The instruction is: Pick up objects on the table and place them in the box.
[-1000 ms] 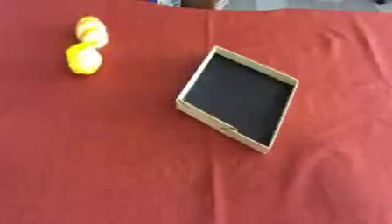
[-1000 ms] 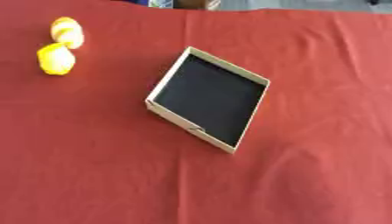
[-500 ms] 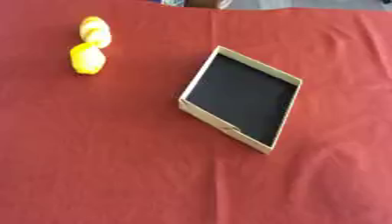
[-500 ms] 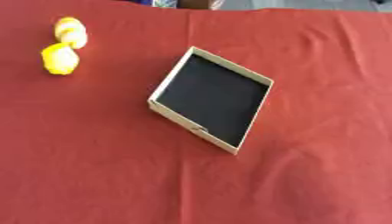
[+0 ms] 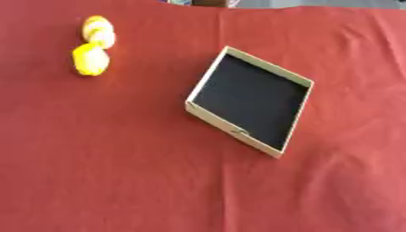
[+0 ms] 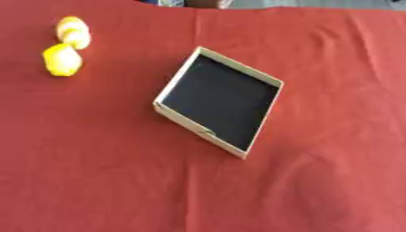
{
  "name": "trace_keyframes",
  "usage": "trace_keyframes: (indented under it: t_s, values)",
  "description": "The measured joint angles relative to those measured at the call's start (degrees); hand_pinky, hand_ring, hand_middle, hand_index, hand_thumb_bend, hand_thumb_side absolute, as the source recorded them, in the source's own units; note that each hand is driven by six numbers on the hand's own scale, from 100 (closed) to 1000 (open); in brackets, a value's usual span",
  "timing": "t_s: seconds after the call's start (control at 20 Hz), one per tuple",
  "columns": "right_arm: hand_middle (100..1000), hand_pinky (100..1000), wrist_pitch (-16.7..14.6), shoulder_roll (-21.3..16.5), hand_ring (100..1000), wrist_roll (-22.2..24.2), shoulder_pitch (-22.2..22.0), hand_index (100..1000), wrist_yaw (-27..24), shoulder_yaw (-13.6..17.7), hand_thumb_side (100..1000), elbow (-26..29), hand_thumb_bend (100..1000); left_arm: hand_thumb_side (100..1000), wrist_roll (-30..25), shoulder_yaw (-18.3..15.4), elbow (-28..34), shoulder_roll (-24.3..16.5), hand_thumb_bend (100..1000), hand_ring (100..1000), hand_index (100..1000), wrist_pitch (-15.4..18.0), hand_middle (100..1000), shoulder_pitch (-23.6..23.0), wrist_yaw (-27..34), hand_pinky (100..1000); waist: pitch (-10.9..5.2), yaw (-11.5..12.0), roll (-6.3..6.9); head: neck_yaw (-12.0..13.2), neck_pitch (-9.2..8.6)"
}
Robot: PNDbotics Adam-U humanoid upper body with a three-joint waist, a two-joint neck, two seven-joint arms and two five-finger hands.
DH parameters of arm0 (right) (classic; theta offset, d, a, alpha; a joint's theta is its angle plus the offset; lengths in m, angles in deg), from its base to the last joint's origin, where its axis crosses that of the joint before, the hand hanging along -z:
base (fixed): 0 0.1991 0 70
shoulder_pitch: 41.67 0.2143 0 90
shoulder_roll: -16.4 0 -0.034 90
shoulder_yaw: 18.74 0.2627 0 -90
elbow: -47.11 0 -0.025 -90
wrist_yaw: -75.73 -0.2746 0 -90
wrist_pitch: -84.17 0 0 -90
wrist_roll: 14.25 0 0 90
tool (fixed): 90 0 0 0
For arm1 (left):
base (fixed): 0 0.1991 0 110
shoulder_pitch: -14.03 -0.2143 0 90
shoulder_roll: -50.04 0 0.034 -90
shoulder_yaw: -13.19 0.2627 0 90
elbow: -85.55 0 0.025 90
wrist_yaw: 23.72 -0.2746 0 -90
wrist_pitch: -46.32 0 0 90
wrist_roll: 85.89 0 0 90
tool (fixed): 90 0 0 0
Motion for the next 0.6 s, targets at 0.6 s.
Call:
trace_keyframes:
  t_s: [0.6]
  values:
    - [780,918,0.88,1.08,894,1.18,0.19,838,-0.25,-0.21,561,0.0,100,115,-0.66,1.06,-6.28,5.86,526,896,941,1.01,955,4.87,-4.48,935,0.43,-0.98,0.15,0.45,-0.39]
